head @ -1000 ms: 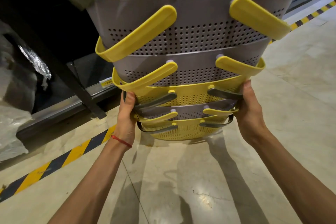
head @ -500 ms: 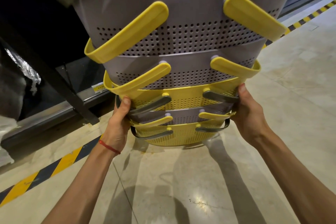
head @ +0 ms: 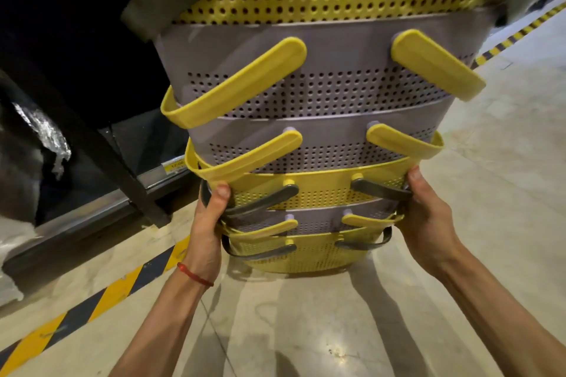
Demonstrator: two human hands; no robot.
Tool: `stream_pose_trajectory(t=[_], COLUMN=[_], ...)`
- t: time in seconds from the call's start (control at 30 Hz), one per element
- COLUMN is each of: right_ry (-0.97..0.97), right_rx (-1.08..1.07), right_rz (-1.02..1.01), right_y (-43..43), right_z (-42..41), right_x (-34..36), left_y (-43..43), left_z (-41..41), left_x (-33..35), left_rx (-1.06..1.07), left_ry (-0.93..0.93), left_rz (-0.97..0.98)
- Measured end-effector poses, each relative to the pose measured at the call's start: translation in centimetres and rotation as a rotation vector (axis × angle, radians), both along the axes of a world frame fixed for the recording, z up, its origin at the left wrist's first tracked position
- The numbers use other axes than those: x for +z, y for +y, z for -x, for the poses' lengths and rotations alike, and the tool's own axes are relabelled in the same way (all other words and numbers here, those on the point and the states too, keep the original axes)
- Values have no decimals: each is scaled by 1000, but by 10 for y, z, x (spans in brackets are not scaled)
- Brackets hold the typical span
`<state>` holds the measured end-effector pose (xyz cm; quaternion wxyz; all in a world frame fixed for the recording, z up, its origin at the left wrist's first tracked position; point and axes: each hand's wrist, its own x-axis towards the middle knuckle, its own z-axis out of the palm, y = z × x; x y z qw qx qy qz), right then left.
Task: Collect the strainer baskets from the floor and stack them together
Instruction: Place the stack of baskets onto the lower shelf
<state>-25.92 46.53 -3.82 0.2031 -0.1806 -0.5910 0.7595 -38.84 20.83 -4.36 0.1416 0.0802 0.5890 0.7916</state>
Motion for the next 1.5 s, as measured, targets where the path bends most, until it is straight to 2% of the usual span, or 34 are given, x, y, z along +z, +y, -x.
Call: stream_pose_trajectory(t=[0.5, 0.63, 0.9, 1.17, 1.33, 1.5], right_ry=[-56, -64, -48, -31, 12, 35], right_rx=[21, 53, 256, 344, 366, 378], right_rz=[-74, -72, -86, -2, 54, 31], right_y=[9, 22, 57, 81, 88, 98], right_z=[40, 57, 91, 124, 127, 139], right_x=[42, 46, 42, 81, 105, 122], left_y=[2, 9, 29, 62, 68, 79], left_z=[27, 27, 23, 19, 23, 37], left_x=[12, 15, 22, 81, 113, 133], left_rx=[-8, -13, 157, 308, 349, 369], left_ry=[-115, -72, -32, 104, 89, 154], left_rz=[-139, -135, -154, -84, 9, -21])
